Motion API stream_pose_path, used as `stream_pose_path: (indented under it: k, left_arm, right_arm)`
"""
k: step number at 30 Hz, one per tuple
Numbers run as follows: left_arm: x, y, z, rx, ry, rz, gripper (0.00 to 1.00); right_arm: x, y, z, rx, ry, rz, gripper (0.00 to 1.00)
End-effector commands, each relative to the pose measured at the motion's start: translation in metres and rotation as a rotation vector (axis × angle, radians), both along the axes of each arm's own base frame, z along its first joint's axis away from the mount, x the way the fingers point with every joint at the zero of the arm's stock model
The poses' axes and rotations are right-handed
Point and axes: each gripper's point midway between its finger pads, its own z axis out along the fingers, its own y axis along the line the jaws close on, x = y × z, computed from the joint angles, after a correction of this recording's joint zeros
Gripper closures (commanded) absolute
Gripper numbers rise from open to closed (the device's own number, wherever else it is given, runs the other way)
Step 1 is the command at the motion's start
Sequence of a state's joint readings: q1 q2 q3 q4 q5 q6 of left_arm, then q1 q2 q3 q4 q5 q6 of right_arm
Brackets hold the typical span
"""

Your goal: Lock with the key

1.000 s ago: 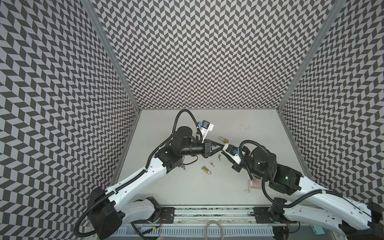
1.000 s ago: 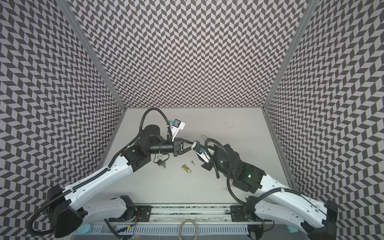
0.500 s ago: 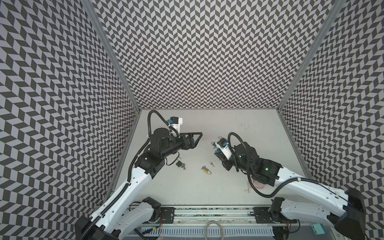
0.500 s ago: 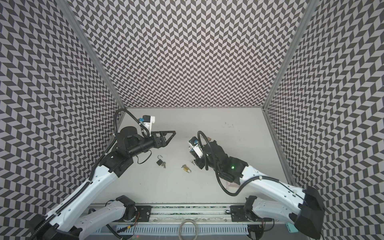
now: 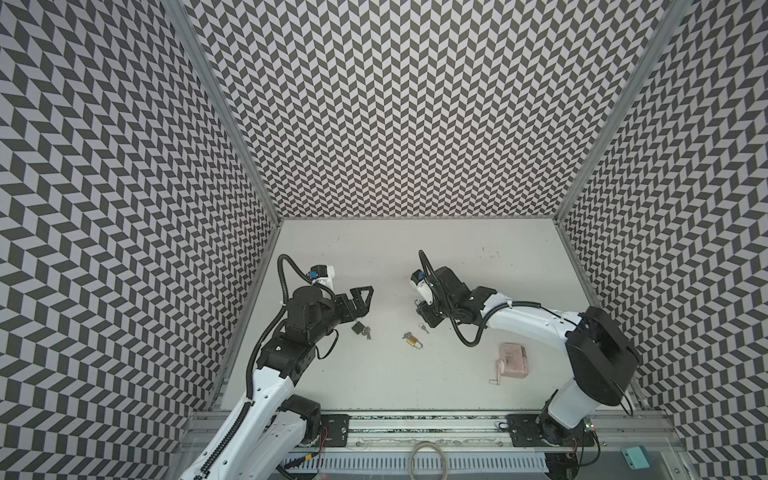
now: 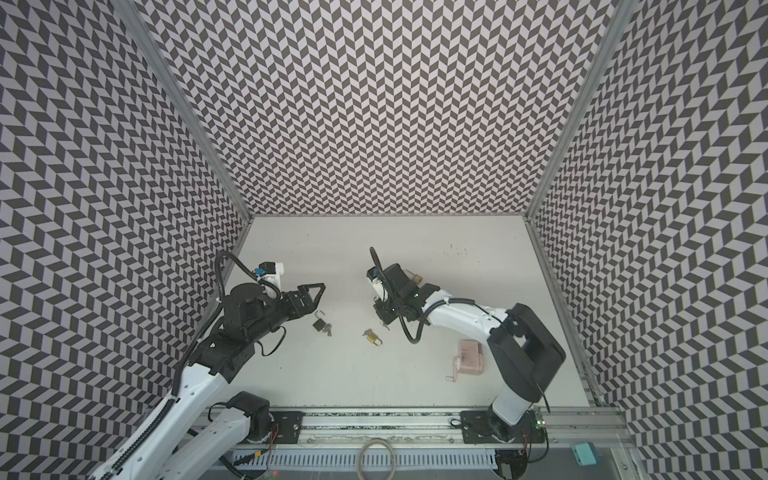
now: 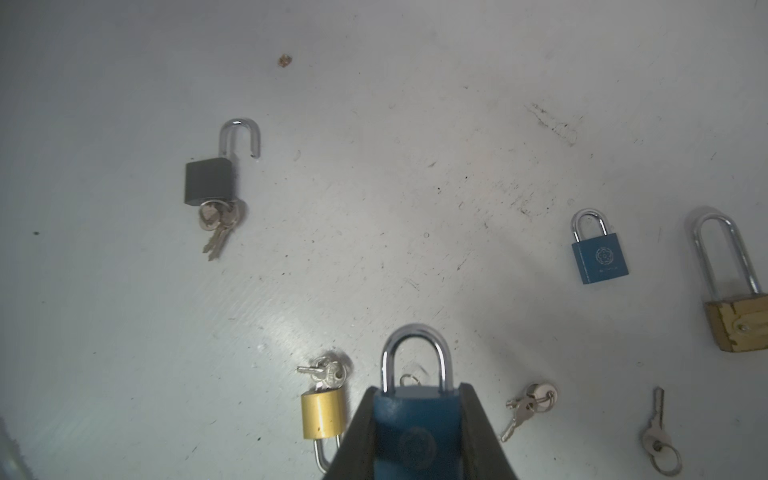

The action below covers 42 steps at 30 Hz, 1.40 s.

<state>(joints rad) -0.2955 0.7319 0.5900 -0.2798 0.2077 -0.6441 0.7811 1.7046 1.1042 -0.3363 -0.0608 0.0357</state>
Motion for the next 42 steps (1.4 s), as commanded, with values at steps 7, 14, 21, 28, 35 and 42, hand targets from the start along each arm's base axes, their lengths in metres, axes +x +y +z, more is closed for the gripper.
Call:
stream_pose_path:
  k: [7,14,21,28,35,42]
  left_arm:
    - [-0.001,0.014,-0.005,-0.062,-0.002,0.024,0.01]
    - [-0.004,0.013,-0.004,-0.065,-0.005,0.010,0.01]
    - [-0.004,0.015,-0.013,-0.044,0.019,0.014,0.01]
    - [-0.001,0.015,-0.016,-0.004,0.030,0.005,0.01]
    - [-0.002,0.023,-0.015,0.054,0.042,0.036,0.01]
    - [-0.004,0.020,-0.040,0.059,0.132,0.100,0.01]
  right_arm:
    - [0.038,0.016,-0.036,-0.079,0.057,-0.032,1.00]
    - [0.056,0.019,-0.061,-0.147,0.065,-0.060,1.00]
    - [0.064,0.018,-0.067,-0.183,0.056,-0.078,0.78]
    - [0.064,0.026,-0.049,-0.133,0.043,-0.054,0.51]
    - [0.054,0.028,0.005,-0.019,-0.027,-0.043,0.51]
    - [-0.010,0.039,0.032,0.126,-0.066,0.051,0.52]
